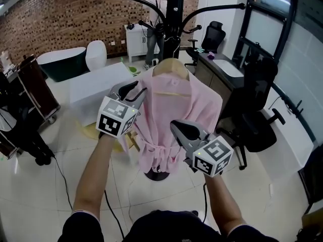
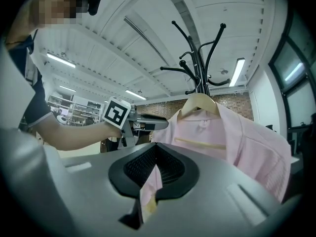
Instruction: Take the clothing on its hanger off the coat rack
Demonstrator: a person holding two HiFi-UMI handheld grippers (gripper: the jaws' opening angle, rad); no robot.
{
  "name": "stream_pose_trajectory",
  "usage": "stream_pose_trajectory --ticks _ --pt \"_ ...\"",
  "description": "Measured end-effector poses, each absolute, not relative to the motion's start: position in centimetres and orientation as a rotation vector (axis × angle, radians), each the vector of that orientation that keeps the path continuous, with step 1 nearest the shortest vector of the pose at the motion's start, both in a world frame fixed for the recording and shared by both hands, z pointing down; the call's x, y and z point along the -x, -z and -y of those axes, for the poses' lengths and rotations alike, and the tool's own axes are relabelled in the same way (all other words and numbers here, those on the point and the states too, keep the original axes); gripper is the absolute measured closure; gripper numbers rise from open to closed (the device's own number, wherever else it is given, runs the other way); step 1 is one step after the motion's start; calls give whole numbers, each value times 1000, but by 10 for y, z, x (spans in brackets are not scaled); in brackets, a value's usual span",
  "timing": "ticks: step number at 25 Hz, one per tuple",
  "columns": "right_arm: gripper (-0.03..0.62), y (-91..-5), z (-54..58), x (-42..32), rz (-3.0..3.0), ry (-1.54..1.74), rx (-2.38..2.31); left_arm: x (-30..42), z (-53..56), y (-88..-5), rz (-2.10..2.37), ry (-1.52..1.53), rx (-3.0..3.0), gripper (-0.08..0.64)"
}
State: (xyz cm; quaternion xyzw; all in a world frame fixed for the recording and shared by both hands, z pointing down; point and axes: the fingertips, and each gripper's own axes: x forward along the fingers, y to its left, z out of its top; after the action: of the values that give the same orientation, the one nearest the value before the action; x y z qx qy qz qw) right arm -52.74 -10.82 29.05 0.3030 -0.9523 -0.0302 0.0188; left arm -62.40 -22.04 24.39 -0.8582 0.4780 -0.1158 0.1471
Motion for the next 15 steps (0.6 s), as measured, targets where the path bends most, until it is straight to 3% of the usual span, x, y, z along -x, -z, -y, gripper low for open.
stream_pose_trajectory --ticks 9,15 --pt "591 -291 111 516 2931 96 -999 615 264 -235 -1255 630 2337 253" --pt "591 -293 115 506 2927 76 -1041 598 284 -252 -1098 835 2362 244"
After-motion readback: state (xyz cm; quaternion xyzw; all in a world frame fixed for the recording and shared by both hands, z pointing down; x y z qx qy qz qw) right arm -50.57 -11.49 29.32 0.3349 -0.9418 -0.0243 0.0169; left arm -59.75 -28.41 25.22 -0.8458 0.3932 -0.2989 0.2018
